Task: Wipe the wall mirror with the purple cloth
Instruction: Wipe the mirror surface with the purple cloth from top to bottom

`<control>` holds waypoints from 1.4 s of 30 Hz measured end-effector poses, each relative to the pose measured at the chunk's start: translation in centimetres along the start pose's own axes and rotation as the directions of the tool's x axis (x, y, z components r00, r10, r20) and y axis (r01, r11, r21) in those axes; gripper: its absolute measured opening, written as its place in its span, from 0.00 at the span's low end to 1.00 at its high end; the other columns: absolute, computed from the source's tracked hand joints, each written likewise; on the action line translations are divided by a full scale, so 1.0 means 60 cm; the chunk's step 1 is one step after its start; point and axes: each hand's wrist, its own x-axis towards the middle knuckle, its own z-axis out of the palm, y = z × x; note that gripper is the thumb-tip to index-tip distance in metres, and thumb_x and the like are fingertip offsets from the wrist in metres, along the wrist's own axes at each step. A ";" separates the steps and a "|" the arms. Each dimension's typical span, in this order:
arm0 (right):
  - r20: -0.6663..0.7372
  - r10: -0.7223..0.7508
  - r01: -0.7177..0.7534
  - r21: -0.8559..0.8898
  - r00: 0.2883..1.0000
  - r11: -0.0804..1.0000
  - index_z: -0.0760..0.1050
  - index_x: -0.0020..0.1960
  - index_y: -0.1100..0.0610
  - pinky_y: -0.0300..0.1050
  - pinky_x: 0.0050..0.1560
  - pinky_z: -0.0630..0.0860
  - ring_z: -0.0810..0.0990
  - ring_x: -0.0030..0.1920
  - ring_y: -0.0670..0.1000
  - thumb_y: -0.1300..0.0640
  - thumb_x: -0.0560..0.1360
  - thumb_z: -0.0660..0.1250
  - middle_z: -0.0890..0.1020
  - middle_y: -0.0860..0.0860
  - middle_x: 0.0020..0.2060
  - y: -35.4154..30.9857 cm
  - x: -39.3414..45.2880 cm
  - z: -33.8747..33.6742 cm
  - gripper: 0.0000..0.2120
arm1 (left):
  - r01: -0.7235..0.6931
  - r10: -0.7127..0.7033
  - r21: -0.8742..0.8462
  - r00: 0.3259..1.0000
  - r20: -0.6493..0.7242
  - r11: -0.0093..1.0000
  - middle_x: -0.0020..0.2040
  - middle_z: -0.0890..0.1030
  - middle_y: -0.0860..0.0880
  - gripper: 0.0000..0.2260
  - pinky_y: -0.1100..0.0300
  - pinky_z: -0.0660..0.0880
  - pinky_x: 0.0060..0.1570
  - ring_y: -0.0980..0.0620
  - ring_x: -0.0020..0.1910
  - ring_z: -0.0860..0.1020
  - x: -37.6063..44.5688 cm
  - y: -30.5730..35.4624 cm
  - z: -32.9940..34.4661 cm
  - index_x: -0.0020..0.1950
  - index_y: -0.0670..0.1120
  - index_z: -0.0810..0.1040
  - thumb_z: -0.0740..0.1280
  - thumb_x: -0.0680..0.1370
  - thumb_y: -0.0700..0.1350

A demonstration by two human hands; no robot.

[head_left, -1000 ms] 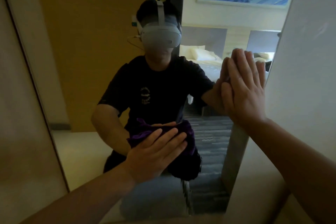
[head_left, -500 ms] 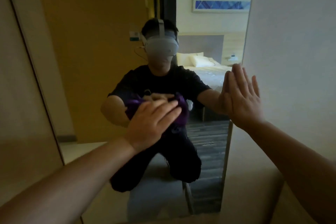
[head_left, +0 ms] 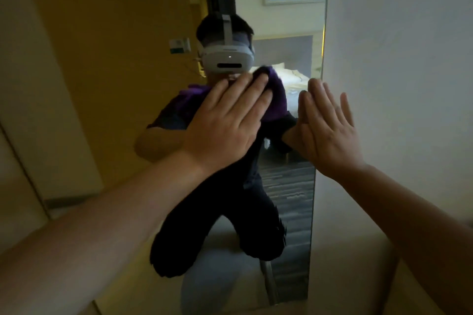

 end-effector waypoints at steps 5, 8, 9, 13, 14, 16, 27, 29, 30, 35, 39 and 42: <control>-0.070 -0.005 0.011 0.086 0.998 0.996 0.59 0.77 0.63 0.62 0.77 0.52 0.57 0.78 0.61 0.52 0.86 0.48 0.59 0.62 0.77 0.010 -0.003 0.007 0.24 | -0.127 0.131 -0.040 0.985 0.110 0.991 0.75 0.69 0.44 0.24 0.45 0.67 0.70 0.43 0.74 0.68 -0.173 0.096 0.025 0.75 0.45 0.71 0.64 0.79 0.48; -0.068 0.087 -0.082 0.072 0.994 0.994 0.57 0.77 0.64 0.59 0.78 0.48 0.53 0.79 0.58 0.51 0.85 0.47 0.56 0.61 0.77 0.027 -0.012 0.009 0.25 | -0.162 0.162 -0.014 0.971 0.173 0.987 0.77 0.66 0.45 0.25 0.47 0.64 0.71 0.44 0.75 0.66 -0.248 0.128 0.032 0.77 0.45 0.66 0.60 0.80 0.47; -0.063 0.118 -0.115 0.047 0.991 0.992 0.57 0.77 0.64 0.60 0.78 0.48 0.52 0.79 0.58 0.50 0.85 0.47 0.56 0.62 0.77 0.037 -0.016 0.010 0.25 | -0.165 0.165 -0.015 0.970 0.180 0.986 0.77 0.65 0.45 0.24 0.47 0.63 0.71 0.44 0.75 0.65 -0.263 0.135 0.033 0.77 0.46 0.65 0.59 0.81 0.46; 0.016 0.271 -0.269 -0.061 0.963 0.961 0.56 0.78 0.64 0.62 0.77 0.43 0.49 0.79 0.60 0.45 0.84 0.45 0.55 0.62 0.78 0.081 -0.029 0.013 0.30 | -0.147 0.150 -0.030 0.972 0.181 0.989 0.77 0.66 0.46 0.21 0.48 0.62 0.72 0.45 0.75 0.66 -0.279 0.142 0.033 0.77 0.47 0.67 0.57 0.83 0.45; 0.036 0.291 -0.288 -0.085 0.956 0.954 0.55 0.78 0.63 0.62 0.77 0.42 0.48 0.79 0.59 0.44 0.84 0.45 0.55 0.61 0.79 0.087 -0.031 0.014 0.31 | -0.142 0.148 -0.047 0.972 0.183 0.989 0.76 0.67 0.47 0.20 0.49 0.64 0.71 0.46 0.75 0.67 -0.278 0.142 0.031 0.76 0.48 0.68 0.57 0.84 0.45; 0.060 0.297 -0.288 -0.125 0.953 0.949 0.52 0.79 0.62 0.62 0.77 0.41 0.46 0.79 0.55 0.42 0.83 0.44 0.54 0.60 0.79 0.093 -0.033 0.019 0.31 | -0.140 0.156 -0.092 0.968 0.196 0.986 0.75 0.70 0.49 0.19 0.50 0.68 0.67 0.47 0.72 0.70 -0.271 0.139 0.025 0.74 0.49 0.70 0.58 0.83 0.45; 0.022 0.250 -0.244 -0.152 0.968 0.958 0.52 0.79 0.60 0.65 0.76 0.47 0.53 0.79 0.59 0.42 0.84 0.44 0.58 0.59 0.78 0.105 -0.039 0.032 0.30 | -0.025 0.008 -0.106 0.987 -0.161 0.994 0.66 0.79 0.43 0.14 0.45 0.71 0.59 0.41 0.62 0.74 0.041 0.029 0.015 0.67 0.43 0.78 0.60 0.84 0.38; 0.012 0.240 -0.235 -0.151 0.971 0.960 0.52 0.79 0.60 0.65 0.76 0.47 0.52 0.79 0.59 0.42 0.84 0.43 0.58 0.59 0.78 0.106 -0.040 0.033 0.30 | 0.043 -0.042 0.001 0.971 -0.237 0.999 0.66 0.79 0.43 0.14 0.46 0.72 0.58 0.42 0.62 0.73 0.145 -0.014 0.024 0.67 0.44 0.77 0.63 0.82 0.39; 0.010 0.237 -0.233 -0.148 0.971 0.961 0.52 0.79 0.60 0.66 0.77 0.47 0.51 0.79 0.58 0.42 0.84 0.43 0.58 0.59 0.78 0.107 -0.039 0.033 0.30 | 0.081 -0.067 0.048 0.968 -0.242 0.996 0.66 0.78 0.44 0.15 0.47 0.72 0.59 0.43 0.63 0.73 0.186 -0.028 0.026 0.68 0.44 0.77 0.63 0.81 0.40; -0.011 0.215 -0.215 -0.138 0.977 0.967 0.51 0.79 0.59 0.66 0.77 0.47 0.46 0.79 0.53 0.45 0.85 0.46 0.57 0.59 0.79 0.110 -0.043 0.035 0.28 | 0.099 -0.088 0.110 0.991 -0.105 0.989 0.74 0.71 0.45 0.20 0.49 0.66 0.68 0.43 0.72 0.70 0.218 -0.015 0.030 0.75 0.45 0.69 0.56 0.84 0.47; -0.108 0.157 -0.170 -0.126 0.982 0.977 0.57 0.78 0.60 0.67 0.75 0.50 0.55 0.78 0.58 0.48 0.86 0.49 0.61 0.61 0.77 0.113 -0.044 0.044 0.25 | -0.050 0.050 0.008 0.998 -0.037 0.999 0.75 0.68 0.42 0.19 0.44 0.64 0.71 0.40 0.74 0.67 0.105 0.072 0.042 0.75 0.43 0.70 0.56 0.84 0.46; -0.184 0.107 -0.138 -0.164 0.977 0.977 0.60 0.77 0.60 0.67 0.74 0.53 0.60 0.77 0.60 0.49 0.85 0.53 0.65 0.62 0.75 0.120 -0.047 0.053 0.24 | -0.129 0.129 -0.050 0.992 0.007 0.990 0.75 0.69 0.43 0.19 0.43 0.67 0.70 0.40 0.74 0.68 -0.014 0.156 0.063 0.74 0.43 0.71 0.58 0.83 0.44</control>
